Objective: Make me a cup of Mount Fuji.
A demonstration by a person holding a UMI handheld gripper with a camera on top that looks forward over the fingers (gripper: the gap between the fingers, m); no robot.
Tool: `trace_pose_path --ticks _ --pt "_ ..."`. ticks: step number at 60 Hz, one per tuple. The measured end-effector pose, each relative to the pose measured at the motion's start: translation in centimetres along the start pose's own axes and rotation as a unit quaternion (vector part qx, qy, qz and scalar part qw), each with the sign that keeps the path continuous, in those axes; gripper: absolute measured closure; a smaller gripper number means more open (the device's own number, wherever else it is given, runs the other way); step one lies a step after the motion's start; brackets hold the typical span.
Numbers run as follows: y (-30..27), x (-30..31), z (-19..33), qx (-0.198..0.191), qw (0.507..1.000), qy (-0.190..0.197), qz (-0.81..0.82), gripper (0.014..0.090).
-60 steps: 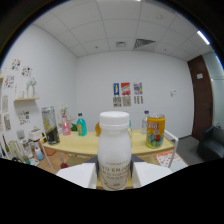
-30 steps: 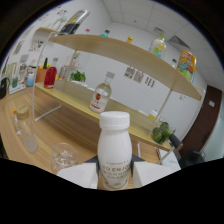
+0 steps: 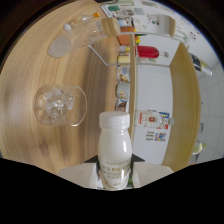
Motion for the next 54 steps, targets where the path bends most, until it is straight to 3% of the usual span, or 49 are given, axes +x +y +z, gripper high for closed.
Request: trace_pose_path --ticks 14,29,36,44,54 --pt "-0.2 0.2 0.3 -0.005 0.98 0.009 -0.198 0.0562" --pt "-0.2 0.7 0.0 -0.015 0.984 0.006 -0.175 0.056" --pt "-0.2 2.3 -0.8 -0.005 0.996 0.016 -0.092 0.0562" --pt "-0.1 5.2 -3.0 0.023 0.993 0.026 0.113 0.0557" --pt "-0.9 7.9 -5.9 0.113 0.901 0.029 0.418 0.0558"
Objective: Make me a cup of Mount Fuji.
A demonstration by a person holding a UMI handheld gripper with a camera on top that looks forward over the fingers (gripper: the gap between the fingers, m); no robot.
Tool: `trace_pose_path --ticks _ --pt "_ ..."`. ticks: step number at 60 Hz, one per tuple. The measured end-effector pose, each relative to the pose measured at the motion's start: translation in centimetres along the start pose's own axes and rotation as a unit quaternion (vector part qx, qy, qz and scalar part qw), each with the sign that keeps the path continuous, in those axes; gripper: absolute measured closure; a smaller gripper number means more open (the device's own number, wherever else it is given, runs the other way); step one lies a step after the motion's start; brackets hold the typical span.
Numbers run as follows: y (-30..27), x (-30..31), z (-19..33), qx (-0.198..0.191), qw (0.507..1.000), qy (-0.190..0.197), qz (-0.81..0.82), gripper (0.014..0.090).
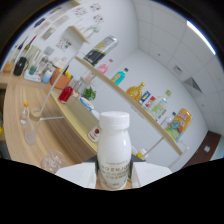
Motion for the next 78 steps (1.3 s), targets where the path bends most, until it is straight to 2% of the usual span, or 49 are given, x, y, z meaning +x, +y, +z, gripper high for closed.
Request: trace_pose_path --ticks 10,19,29,42,49,58,61,64,68,70,78 --pt "3.4 -0.8 0.5 -0.008 0.974 0.001 0.226 0.0558" --pt "8.3 -3.7 2.5 -0.045 0.94 -0.01 0.339 0.056" --pt "11.8 -6.6 4.2 -0.076 0.919 -0.026 0.387 0.0558" --pt "14.0 -9.3 4.1 -0.107 0.915 -0.046 0.386 0.0549" --pt "14.0 -9.5 3.2 -0.101 0.918 -0.038 0.381 0.0543" --pt "14.5 -9.7 2.0 -0.118 0.918 -0.024 0.378 0.0533" --pt "14.8 -9.7 1.7 -0.133 0.918 -0.017 0.374 0.0495" --pt "14.7 -9.5 1.3 -0.143 0.916 -0.012 0.375 0.0422" --pt "14.2 -8.9 0.4 -0.158 0.914 0.0 0.374 0.0253" --pt "13.9 -8.7 -0.3 -0.169 0.912 0.006 0.374 0.02" --pt "10.8 -7.1 -3.6 -0.189 0.913 0.03 0.36 0.0186"
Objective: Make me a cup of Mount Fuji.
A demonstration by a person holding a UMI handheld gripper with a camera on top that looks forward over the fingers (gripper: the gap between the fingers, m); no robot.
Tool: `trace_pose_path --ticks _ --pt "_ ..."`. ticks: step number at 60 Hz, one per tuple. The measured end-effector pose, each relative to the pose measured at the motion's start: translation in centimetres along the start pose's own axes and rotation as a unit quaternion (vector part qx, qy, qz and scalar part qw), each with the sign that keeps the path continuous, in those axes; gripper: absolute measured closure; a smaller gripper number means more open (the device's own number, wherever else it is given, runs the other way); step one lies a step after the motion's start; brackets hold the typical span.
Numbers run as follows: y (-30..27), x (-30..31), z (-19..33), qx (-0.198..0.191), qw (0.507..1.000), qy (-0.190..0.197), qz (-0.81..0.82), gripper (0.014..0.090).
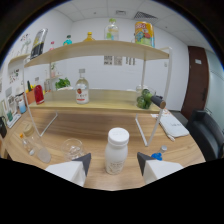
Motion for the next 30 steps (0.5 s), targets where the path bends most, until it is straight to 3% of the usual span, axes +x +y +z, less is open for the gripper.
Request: trace_pose_path --ticks 9,30 --pt "-0.9 -1.9 -4.9 -0.023 0.999 0.023 -0.013 0.0187" --pt "-0.7 -8.0 -11.2 -0.032 0.999 0.027 -0.011 0.0186"
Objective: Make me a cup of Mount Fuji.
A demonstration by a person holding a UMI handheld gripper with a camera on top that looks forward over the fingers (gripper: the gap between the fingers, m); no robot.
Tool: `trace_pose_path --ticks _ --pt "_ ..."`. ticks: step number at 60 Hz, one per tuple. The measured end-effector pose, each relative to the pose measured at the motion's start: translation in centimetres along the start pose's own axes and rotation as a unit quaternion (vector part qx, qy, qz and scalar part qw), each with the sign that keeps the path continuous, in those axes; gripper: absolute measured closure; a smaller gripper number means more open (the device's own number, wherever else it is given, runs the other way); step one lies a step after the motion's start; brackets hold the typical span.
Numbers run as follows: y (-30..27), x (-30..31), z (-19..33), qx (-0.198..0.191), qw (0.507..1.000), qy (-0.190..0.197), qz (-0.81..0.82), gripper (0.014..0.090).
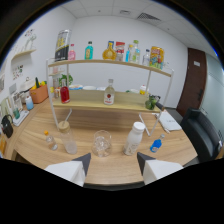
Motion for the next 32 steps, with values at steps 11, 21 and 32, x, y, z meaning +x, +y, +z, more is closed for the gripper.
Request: trace_pose_path --ticks 11,21,32 --pt "0.5 -1.2 -1.3 -0.003 1.0 -0.005 0.001 0.0187" --pt "0.3 -2.0 -1.4 -0.004 1.0 -0.008 0.0 0.0186" --pt "-0.5 -2.6 -1.2 -0.001 1.0 -0.014 0.003 0.0187"
